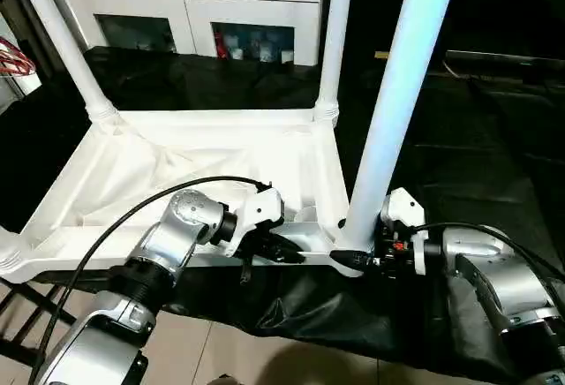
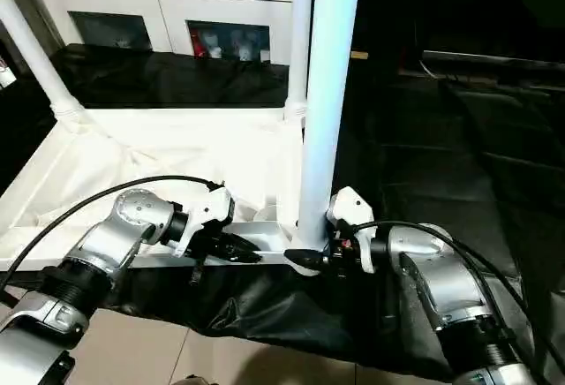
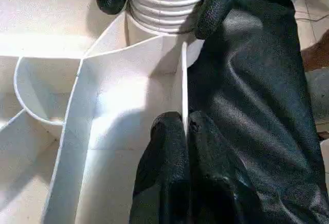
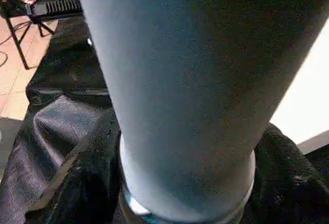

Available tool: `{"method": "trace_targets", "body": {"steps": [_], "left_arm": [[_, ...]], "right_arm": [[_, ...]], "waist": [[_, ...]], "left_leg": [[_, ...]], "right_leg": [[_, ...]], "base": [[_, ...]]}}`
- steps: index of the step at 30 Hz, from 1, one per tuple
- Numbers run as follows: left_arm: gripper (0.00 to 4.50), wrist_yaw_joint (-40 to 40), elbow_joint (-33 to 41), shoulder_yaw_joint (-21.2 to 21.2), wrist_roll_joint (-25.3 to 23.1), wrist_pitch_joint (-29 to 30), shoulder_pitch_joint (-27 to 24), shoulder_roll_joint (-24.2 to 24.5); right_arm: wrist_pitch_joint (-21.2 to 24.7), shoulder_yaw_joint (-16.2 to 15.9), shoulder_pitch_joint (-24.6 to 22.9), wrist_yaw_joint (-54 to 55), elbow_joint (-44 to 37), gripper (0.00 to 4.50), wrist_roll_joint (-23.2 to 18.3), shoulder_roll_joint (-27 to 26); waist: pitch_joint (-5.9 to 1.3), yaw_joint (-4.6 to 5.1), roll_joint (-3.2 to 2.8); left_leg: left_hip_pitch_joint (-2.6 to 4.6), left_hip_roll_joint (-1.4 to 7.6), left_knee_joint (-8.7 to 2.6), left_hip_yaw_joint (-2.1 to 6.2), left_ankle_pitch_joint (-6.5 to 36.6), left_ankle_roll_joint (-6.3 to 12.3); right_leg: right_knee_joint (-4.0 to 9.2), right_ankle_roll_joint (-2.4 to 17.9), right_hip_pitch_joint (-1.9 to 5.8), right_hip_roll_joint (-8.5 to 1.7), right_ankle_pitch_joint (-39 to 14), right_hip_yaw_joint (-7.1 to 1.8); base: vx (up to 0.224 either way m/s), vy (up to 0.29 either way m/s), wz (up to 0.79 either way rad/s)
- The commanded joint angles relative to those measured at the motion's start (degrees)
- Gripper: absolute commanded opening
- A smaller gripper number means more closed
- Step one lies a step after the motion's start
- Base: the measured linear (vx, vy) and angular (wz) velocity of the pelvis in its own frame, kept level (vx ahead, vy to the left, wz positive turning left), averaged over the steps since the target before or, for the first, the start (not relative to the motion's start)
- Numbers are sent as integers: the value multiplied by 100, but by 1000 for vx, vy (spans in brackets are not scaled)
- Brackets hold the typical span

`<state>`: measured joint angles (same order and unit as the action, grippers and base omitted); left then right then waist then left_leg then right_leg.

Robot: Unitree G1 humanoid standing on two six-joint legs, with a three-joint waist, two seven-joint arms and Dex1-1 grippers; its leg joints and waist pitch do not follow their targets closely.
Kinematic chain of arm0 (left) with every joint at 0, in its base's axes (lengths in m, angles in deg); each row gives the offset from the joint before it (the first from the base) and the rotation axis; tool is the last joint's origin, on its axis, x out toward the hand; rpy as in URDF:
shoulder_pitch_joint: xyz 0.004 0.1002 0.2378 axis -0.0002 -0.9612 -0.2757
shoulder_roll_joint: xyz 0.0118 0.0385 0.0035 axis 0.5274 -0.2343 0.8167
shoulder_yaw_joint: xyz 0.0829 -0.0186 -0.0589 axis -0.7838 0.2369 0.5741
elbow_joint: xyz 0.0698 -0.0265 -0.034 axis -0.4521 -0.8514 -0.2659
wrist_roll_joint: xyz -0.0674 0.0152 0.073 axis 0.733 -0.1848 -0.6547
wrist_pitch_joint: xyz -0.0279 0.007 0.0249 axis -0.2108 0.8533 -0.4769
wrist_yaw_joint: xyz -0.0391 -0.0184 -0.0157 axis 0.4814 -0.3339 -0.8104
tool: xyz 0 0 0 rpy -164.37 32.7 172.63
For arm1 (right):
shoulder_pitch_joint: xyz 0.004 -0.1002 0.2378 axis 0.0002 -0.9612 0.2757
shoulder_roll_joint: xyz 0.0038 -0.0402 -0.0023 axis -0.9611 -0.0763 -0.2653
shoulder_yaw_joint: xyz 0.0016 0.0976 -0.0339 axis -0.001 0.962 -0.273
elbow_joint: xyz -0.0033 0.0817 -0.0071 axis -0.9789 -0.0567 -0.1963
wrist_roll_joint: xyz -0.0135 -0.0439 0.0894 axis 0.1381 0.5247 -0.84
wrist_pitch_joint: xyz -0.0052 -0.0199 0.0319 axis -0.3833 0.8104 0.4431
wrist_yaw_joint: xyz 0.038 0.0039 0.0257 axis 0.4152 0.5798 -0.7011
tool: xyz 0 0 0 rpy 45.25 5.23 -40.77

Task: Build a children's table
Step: Rotate leg to tighten

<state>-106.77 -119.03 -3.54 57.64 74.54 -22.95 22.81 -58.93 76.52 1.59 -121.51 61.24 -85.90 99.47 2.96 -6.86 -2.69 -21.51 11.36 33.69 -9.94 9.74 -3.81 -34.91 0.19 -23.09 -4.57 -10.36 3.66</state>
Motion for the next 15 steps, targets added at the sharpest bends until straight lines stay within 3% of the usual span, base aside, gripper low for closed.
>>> {"method": "trace_targets", "body": {"steps": [1, 2, 3, 4, 5, 7, 11, 13, 15], "left_arm": [[0, 666, -88, -12, -56, -86, 186, -430], [0, 666, -88, -12, -56, -86, 186, -430], [0, 1234, -285, 52, -202, -74, 312, -621], [0, 1493, -365, 75, -256, -4, 379, -731], [0, 1627, -404, 84, -281, 44, 415, -793], [0, 1978, -507, 118, -324, 116, 513, -964], [0, 2486, -632, 178, -371, 202, 632, -1269], [0, 2704, -696, 164, -464, 71, 645, -1435], [0, 2675, -675, 117, -505, -5, 607, -1449]], "right_arm": [[-43, -172, 153, 741, 279, 272, 254, -491], [-43, -172, 153, 741, 279, 272, 254, -491], [-33, -33, 385, 1763, 833, 272, 549, -859], [-33, 33, 507, 2207, 1110, 272, 622, -1056], [-34, 64, 572, 2427, 1255, 272, 646, -1162], [6, 154, 741, 2876, 1553, 272, 641, -1444], [6, 354, 1050, 3613, 1979, 272, 635, -1955], [-269, 397, 1263, 4056, 2298, 272, 824, -2230], [-445, 370, 1304, 4121, 2379, 272, 896, -2281]], "waist": [[-348, 51, 101], [-336, 75, 99], [-331, 100, 96], [-309, 167, 91], [-305, 189, 100], [-311, 242, 94], [-350, 268, 96], [-361, 295, 121], [-360, 289, 103]], "left_leg": [[65, 164, -417, 38, 1535, 158], [62, 152, -425, 40, 1571, 123], [67, 149, -435, 58, 1653, 55], [91, 125, -443, 62, 1828, -45], [86, 118, -457, 81, 1888, -83], [96, 118, -456, 86, 1951, -65], [88, 119, -437, 63, 1698, 41], [58, 118, -429, 45, 1507, 84], [67, 112, -422, 42, 1467, 108]], "right_leg": [[505, 1117, 244, -370, -1836, -233], [521, 1092, 241, -366, -1930, -228], [528, 1009, 244, -375, -2168, -218], [560, 959, 215, -370, -2459, -205], [568, 896, 245, -372, -2597, -191], [612, 795, 235, -378, -2722, -200], [565, 963, 241, -360, -2067, -230], [521, 1080, 255, -347, -1677, -235], [524, 1109, 269, -363, -1653, -230]], "base": [[0, 0, 0], [0, 0, 0], [0, 0, 0], [0, 0, 0], [0, 0, 0], [0, 0, 0], [0, 0, 0], [0, 0, 0], [0, 0, 0]]}}
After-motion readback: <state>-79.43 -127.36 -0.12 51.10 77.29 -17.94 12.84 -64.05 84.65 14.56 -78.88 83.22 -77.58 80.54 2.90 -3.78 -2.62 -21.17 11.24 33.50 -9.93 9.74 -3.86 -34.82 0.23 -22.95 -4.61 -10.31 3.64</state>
